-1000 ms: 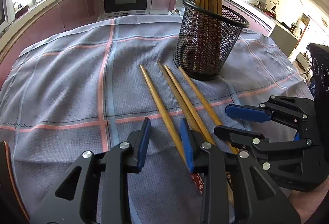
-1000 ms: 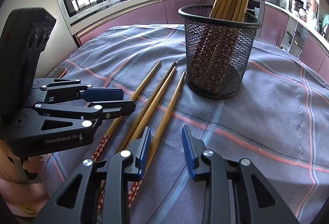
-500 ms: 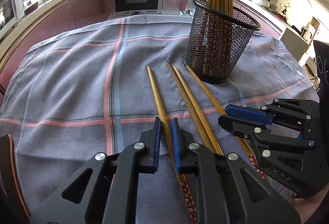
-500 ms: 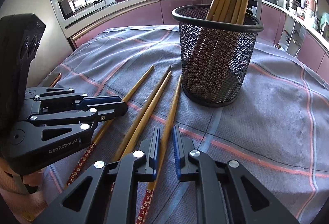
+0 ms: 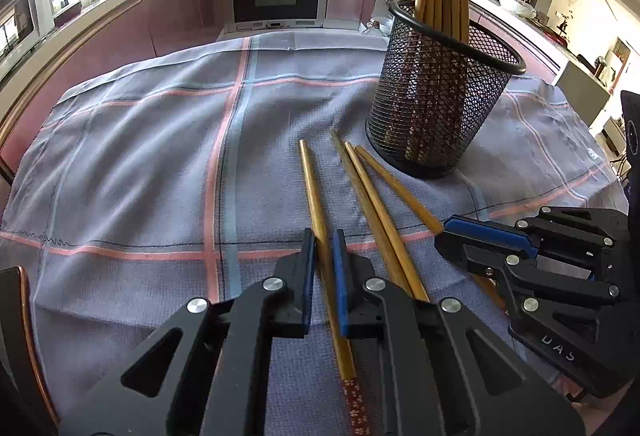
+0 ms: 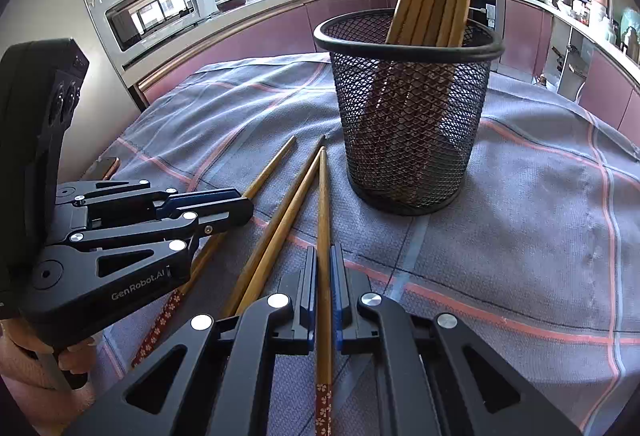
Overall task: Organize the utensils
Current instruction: 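Lower the left tool onto a wooden chopstick and close while the right tool grasps another, then lift the left tool's chopstick upright over the mesh cup while the right tool carries its own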
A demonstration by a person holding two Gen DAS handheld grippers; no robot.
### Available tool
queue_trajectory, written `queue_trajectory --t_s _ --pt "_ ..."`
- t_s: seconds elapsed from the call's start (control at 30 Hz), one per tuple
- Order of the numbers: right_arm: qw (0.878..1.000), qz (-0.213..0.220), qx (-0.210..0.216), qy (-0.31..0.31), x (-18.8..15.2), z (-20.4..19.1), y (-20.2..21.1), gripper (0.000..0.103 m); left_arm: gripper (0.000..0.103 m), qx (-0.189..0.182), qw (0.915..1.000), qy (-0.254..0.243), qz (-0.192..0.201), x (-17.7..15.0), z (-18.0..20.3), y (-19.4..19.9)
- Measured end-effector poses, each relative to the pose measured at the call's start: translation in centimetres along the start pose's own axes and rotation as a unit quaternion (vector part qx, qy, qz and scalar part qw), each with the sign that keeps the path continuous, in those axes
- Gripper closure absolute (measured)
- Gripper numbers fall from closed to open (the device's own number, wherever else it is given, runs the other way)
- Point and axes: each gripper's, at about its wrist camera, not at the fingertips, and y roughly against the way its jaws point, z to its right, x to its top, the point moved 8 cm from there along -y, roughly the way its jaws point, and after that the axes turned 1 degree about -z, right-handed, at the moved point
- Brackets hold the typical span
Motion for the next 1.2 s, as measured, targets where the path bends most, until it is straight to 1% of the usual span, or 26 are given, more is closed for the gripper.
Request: queue_trajectory --t_s 0.23,0.43,0.73,0.87,1.2 --pt "1.0 0.009 0.011 -0.003 0.2 0.0 0.8 0.098 0.095 -0.01 0.9999 0.013 0.003 -0.2 -0.4 0.6" --pt "0.999 0.024 0.028 0.002 0.4 -0.3 2.2 0.098 0.095 -0.031 0.9992 0.022 0.014 -0.2 -0.6 2.2" --pt "0.997 0.064 0.046 0.006 1.3 -0.8 5.4 0.098 0.095 -0.07 0.9963 0.023 0.044 0.4 -0.5 6.0" --pt "0.995 0.084 0.049 0.007 1.8 -0.9 6.7 0.098 0.095 -0.075 0.9952 0.021 0.059 0.7 -0.4 7.7" --pt "0.991 0.125 0.049 0.006 3.1 -0.2 9.5 0.098 0.096 -0.091 0.9919 0.019 0.086 1.5 0.1 10.5"
